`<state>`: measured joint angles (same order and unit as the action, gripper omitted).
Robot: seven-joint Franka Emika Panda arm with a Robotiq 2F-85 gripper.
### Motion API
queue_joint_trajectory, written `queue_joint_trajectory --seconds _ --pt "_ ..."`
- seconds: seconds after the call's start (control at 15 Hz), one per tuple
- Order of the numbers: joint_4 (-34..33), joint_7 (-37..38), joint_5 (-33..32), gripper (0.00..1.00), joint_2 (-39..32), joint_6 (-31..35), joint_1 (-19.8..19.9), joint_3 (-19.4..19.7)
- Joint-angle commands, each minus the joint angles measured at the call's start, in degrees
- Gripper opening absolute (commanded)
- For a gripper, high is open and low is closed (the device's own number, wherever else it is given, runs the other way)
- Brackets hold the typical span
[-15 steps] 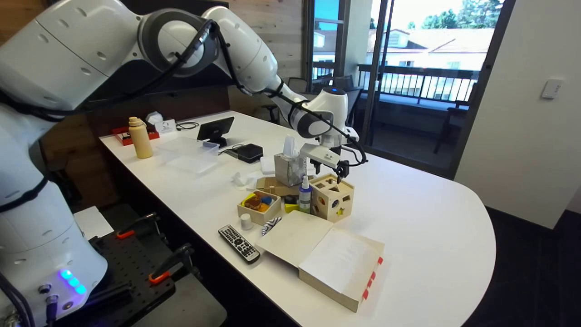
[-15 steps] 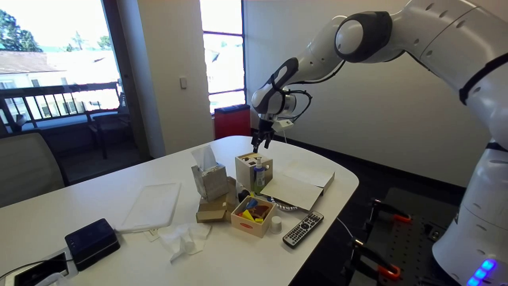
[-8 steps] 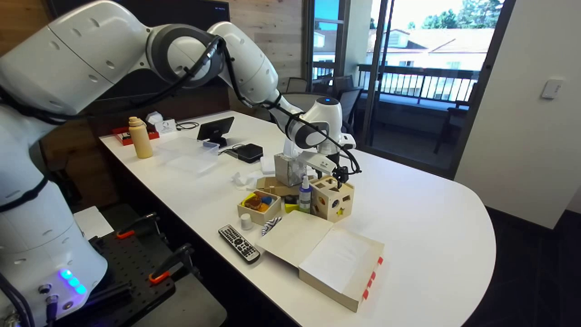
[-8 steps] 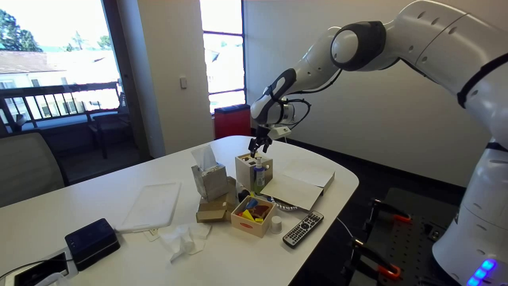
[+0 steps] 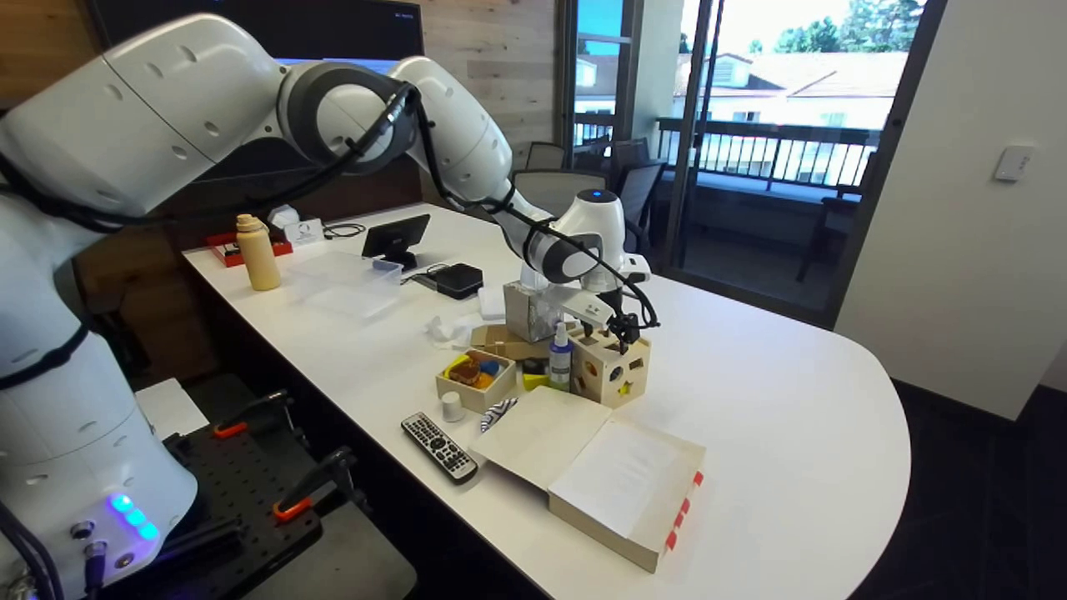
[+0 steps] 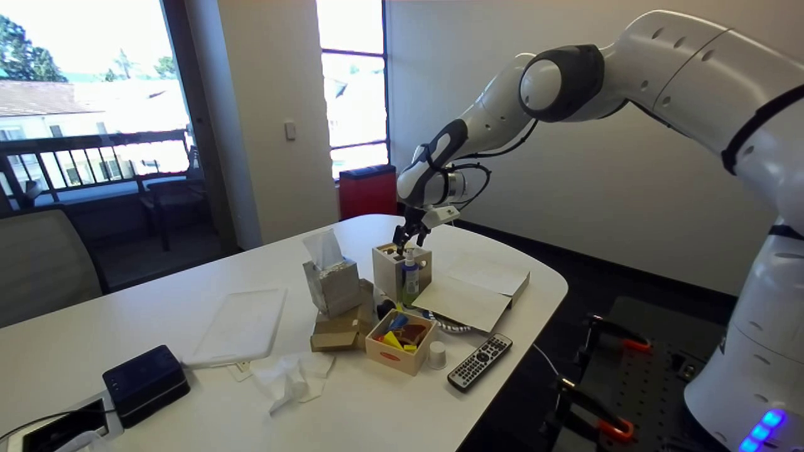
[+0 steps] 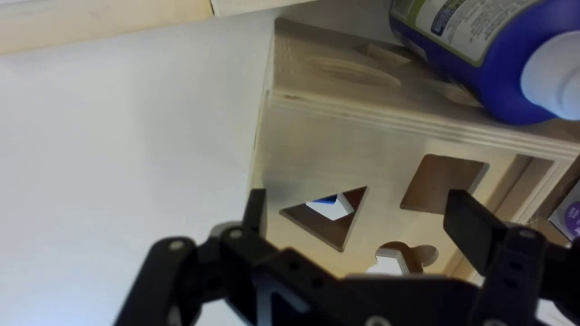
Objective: Move the wooden toy box lid to the right.
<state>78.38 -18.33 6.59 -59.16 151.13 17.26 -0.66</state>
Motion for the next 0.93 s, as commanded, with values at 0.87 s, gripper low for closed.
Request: queue_joint_trajectory --seconds 0.87 --pt "-3.09 5.56 -1.49 1.0 -2.42 0.71 0.03 2.07"
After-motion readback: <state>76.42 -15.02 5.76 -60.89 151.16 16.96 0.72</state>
